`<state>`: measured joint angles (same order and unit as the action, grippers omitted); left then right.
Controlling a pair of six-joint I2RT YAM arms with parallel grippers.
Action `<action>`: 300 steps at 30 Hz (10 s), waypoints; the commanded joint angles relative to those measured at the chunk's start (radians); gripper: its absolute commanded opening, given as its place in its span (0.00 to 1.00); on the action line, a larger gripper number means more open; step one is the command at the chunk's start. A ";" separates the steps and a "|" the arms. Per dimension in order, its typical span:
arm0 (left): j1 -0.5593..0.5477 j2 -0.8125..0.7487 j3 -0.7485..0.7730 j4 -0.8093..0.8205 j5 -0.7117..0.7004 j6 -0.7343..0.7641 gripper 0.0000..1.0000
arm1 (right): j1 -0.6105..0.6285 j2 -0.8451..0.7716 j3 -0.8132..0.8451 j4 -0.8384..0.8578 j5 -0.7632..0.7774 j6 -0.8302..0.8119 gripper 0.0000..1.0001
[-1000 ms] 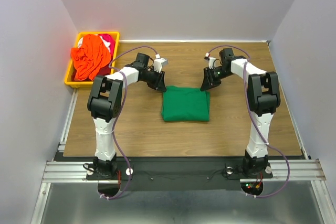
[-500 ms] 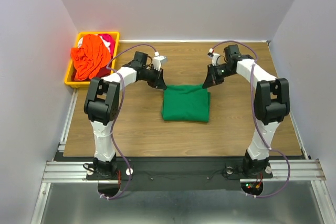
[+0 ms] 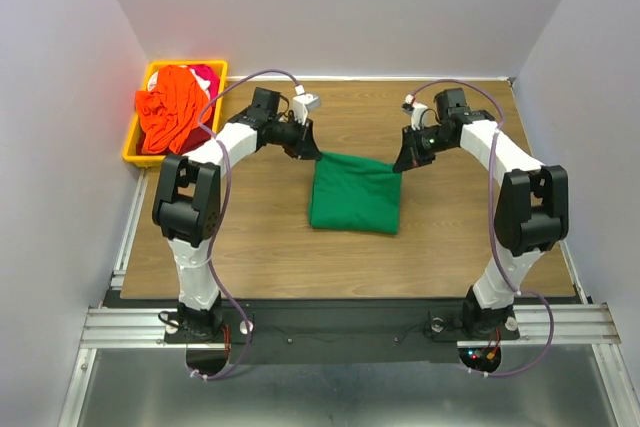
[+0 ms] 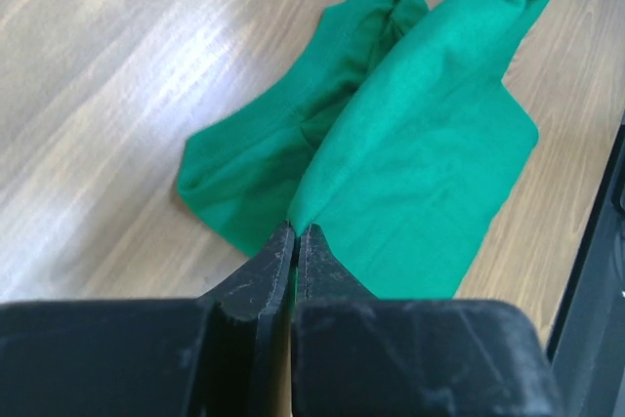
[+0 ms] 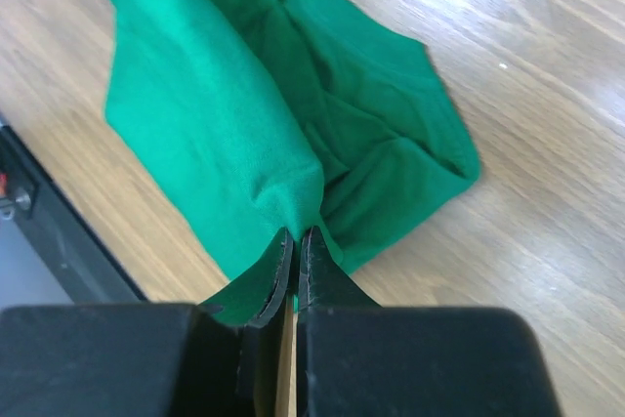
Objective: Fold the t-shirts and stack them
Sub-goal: Fold the tshirt, then neatly place the folded tshirt to the corner
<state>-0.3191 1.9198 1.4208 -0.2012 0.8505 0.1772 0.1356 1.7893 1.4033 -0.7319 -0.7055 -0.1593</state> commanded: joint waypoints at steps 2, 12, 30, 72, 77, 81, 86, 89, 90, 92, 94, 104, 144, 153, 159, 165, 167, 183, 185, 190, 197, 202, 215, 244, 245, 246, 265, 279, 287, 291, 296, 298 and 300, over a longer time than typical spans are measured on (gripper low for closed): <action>-0.008 0.071 0.099 -0.012 -0.002 0.019 0.00 | -0.040 0.051 0.025 0.011 0.054 -0.045 0.01; -0.008 0.240 0.204 -0.027 -0.082 0.010 0.00 | -0.053 0.209 0.060 0.109 0.156 -0.037 0.01; 0.063 0.070 0.175 0.029 -0.044 -0.051 0.51 | -0.056 0.136 0.233 0.147 0.259 0.047 0.60; -0.120 -0.030 -0.310 0.477 0.217 -0.395 0.48 | 0.085 0.107 -0.223 0.370 -0.275 0.377 0.41; -0.114 0.138 -0.315 0.503 0.210 -0.461 0.48 | 0.070 0.212 -0.244 0.368 -0.236 0.316 0.39; -0.083 0.212 -0.313 0.473 0.186 -0.467 0.48 | 0.035 0.285 -0.244 0.364 -0.197 0.288 0.36; -0.040 0.170 -0.332 0.378 0.176 -0.381 0.48 | 0.021 0.228 -0.254 0.298 -0.196 0.244 0.36; -0.038 0.064 -0.336 0.312 0.200 -0.303 0.49 | 0.021 0.133 -0.248 0.234 -0.206 0.207 0.36; -0.038 0.041 -0.333 0.293 0.209 -0.286 0.49 | 0.021 0.081 -0.247 0.218 -0.207 0.199 0.36; -0.038 0.001 -0.318 0.241 0.220 -0.240 0.49 | 0.019 0.032 -0.244 0.183 -0.203 0.185 0.36; -0.038 -0.048 -0.312 0.226 0.231 -0.234 0.49 | 0.016 -0.013 -0.247 0.157 -0.200 0.176 0.36; -0.071 -0.021 -0.267 0.281 0.223 -0.313 0.49 | -0.001 0.119 -0.190 0.137 -0.195 0.141 0.36; 0.183 -0.702 -0.237 -0.081 -0.364 -0.116 0.99 | 0.420 0.136 0.062 0.256 0.832 0.290 0.86; 0.183 -0.662 -0.201 -0.098 -0.387 -0.096 0.99 | 0.348 0.139 -0.113 0.261 0.816 0.196 0.86; 0.183 -0.660 -0.226 -0.075 -0.320 -0.104 0.99 | 0.099 0.006 -0.277 0.220 0.677 -0.031 0.85; 0.183 -0.637 -0.200 -0.081 -0.294 -0.090 0.99 | -0.204 -0.062 -0.383 0.187 0.589 -0.388 0.85; 0.183 -0.630 -0.191 -0.086 -0.288 -0.088 0.99 | -0.314 -0.033 -0.379 0.164 0.562 -0.512 0.84; 0.183 -0.647 -0.164 -0.103 -0.284 -0.074 0.99 | -0.545 -0.053 0.028 -0.115 0.403 -0.559 0.93; 0.183 -0.653 -0.163 -0.104 -0.287 -0.076 0.99 | -0.545 -0.100 0.028 -0.164 0.419 -0.533 0.95; 0.183 -0.668 -0.160 -0.103 -0.289 -0.079 0.99 | -0.545 -0.280 -0.108 -0.213 0.530 -0.439 0.96; 0.183 -0.660 -0.140 -0.141 -0.291 -0.068 0.99 | -0.545 -0.381 -0.312 -0.189 0.617 -0.344 0.96; 0.183 -0.665 -0.138 -0.141 -0.291 -0.067 0.99 | -0.544 -0.369 -0.411 -0.100 0.632 -0.301 0.96; 0.184 -0.648 -0.174 -0.113 -0.304 -0.058 0.99 | -0.545 -0.093 -0.423 0.103 0.632 -0.198 0.96; 0.186 -0.576 -0.191 -0.098 -0.311 -0.050 0.99 | -0.508 0.464 0.213 0.180 0.537 -0.129 0.97; 0.186 -0.576 -0.192 -0.098 -0.312 -0.050 0.99 | -0.507 0.476 0.232 0.178 0.540 -0.137 0.97; 0.186 -0.571 -0.191 -0.099 -0.312 -0.050 0.99 | -0.505 0.501 0.261 0.177 0.541 -0.152 0.97; 0.189 -0.521 -0.163 -0.116 -0.311 -0.038 0.99 | -0.478 0.751 0.651 0.117 0.586 -0.181 0.98; 0.193 -0.482 -0.148 -0.129 -0.317 -0.030 0.99 | -0.441 0.875 0.847 0.104 0.607 -0.198 1.00; 0.196 -0.464 -0.129 -0.142 -0.317 -0.024 0.99 | -0.435 0.920 0.924 0.106 0.621 -0.180 1.00; 0.199 -0.467 -0.117 -0.153 -0.318 -0.019 0.99 | -0.435 0.892 0.913 0.108 0.627 -0.184 1.00; 0.203 -0.495 -0.094 -0.171 -0.320 -0.022 0.99 | -0.435 0.741 0.803 0.108 0.624 -0.206 1.00; 0.206 -0.518 -0.088 -0.176 -0.337 -0.031 0.99 | -0.435 0.673 0.757 0.106 0.621 -0.221 1.00; 0.210 -0.547 -0.082 -0.185 -0.344 -0.051 0.99 | -0.436 0.555 0.674 0.106 0.611 -0.230 1.00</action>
<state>-0.1204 1.4586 1.2854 -0.3725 0.5175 0.1406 -0.3141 2.4882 2.1799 -0.5728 -0.1200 -0.3389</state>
